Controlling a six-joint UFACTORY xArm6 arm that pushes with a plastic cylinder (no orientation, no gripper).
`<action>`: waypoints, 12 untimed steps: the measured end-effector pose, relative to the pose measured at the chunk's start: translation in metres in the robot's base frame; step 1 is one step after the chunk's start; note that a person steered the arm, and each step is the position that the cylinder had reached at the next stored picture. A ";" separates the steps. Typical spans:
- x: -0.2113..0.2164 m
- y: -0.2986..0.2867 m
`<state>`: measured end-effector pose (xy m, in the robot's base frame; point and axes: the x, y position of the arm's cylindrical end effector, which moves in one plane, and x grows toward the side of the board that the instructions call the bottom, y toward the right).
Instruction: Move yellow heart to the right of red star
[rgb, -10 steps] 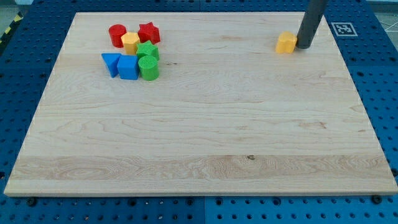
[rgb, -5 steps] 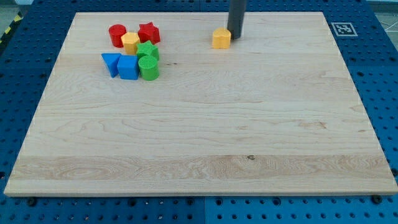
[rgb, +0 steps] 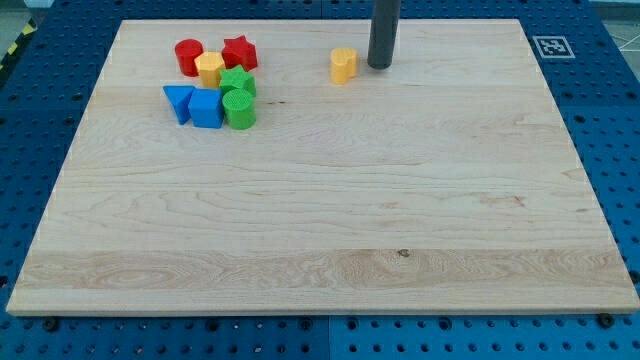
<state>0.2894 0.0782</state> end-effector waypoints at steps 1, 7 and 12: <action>0.000 0.000; -0.036 -0.102; 0.055 -0.068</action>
<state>0.3443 0.0105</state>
